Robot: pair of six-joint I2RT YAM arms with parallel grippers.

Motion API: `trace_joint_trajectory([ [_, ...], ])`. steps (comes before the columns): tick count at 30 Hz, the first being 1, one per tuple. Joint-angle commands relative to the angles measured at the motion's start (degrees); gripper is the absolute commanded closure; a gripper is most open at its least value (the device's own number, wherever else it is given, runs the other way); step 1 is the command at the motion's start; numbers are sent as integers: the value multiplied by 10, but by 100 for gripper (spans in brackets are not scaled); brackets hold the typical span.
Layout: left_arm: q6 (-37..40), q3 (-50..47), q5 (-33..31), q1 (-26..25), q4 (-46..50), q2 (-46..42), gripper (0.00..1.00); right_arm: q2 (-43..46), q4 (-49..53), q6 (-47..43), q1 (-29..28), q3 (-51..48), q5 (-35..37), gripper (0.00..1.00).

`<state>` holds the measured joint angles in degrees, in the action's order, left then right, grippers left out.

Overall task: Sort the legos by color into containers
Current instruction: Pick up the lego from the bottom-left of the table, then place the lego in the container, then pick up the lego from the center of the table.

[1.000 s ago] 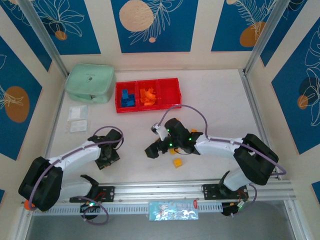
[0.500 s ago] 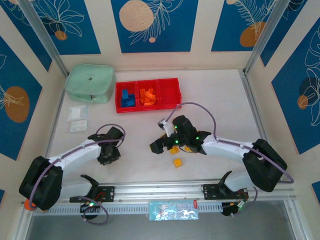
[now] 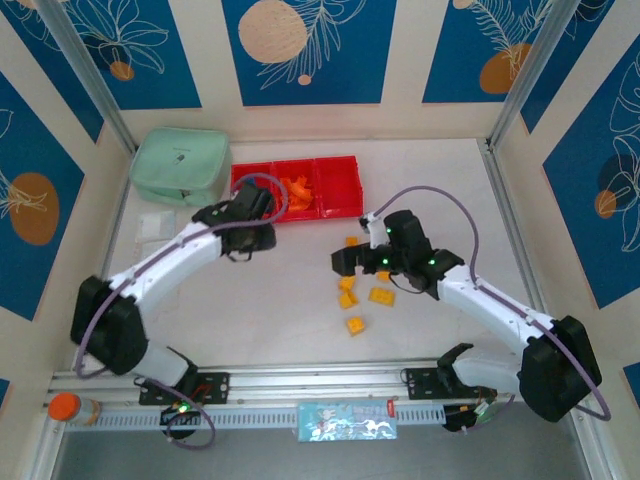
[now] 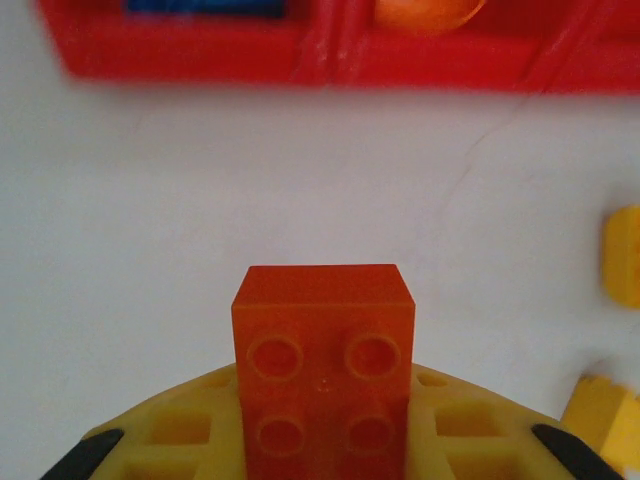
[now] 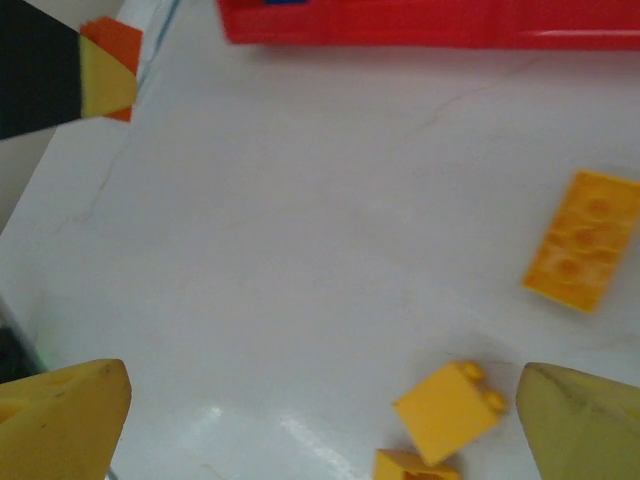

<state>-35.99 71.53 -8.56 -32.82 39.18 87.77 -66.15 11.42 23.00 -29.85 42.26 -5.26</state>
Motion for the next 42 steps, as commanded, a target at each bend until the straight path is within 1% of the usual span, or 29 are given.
trace_joint_trajectory([
  [1,89,102,-8,-1,7,86,78,7,54,7,34,22,-2,1],
  [3,107,173,-15,4,9,147,77,5,58,-2,50,30,7,1],
  [5,119,255,-4,13,16,212,77,0,60,-5,72,42,2,1],
  [7,130,345,-30,20,40,277,77,-9,59,-1,95,51,-12,1],
  [10,146,448,-65,30,59,359,77,-21,48,4,111,54,-32,1],
  [12,153,500,-74,38,62,401,76,-27,42,5,113,56,-34,1],
  [14,161,531,-90,45,46,432,75,-36,29,2,113,58,-36,1],
  [15,165,546,-93,49,41,450,71,-43,26,-2,114,65,-39,1],
  [17,166,591,-90,56,56,480,61,-57,43,-6,114,88,-39,1],
  [19,174,619,-85,57,65,496,56,-60,45,-4,113,98,-38,1],
  [22,182,622,-65,57,61,490,47,-63,41,-2,113,104,-37,1],
  [23,185,622,-55,57,61,482,45,-66,46,-5,113,109,-38,1],
  [26,182,610,-24,56,71,447,43,-70,70,-14,110,124,-28,1],
  [28,184,570,2,52,54,404,42,-69,86,-19,107,131,-19,1],
  [32,190,461,70,40,14,302,32,-60,124,-27,94,134,16,1],
  [34,190,402,80,32,-1,253,28,-57,138,-29,88,131,27,1],
  [39,171,203,125,7,-90,115,14,-70,180,-23,61,136,64,1],
  [42,147,94,128,-6,-127,47,6,-83,189,-27,33,138,104,1],
])
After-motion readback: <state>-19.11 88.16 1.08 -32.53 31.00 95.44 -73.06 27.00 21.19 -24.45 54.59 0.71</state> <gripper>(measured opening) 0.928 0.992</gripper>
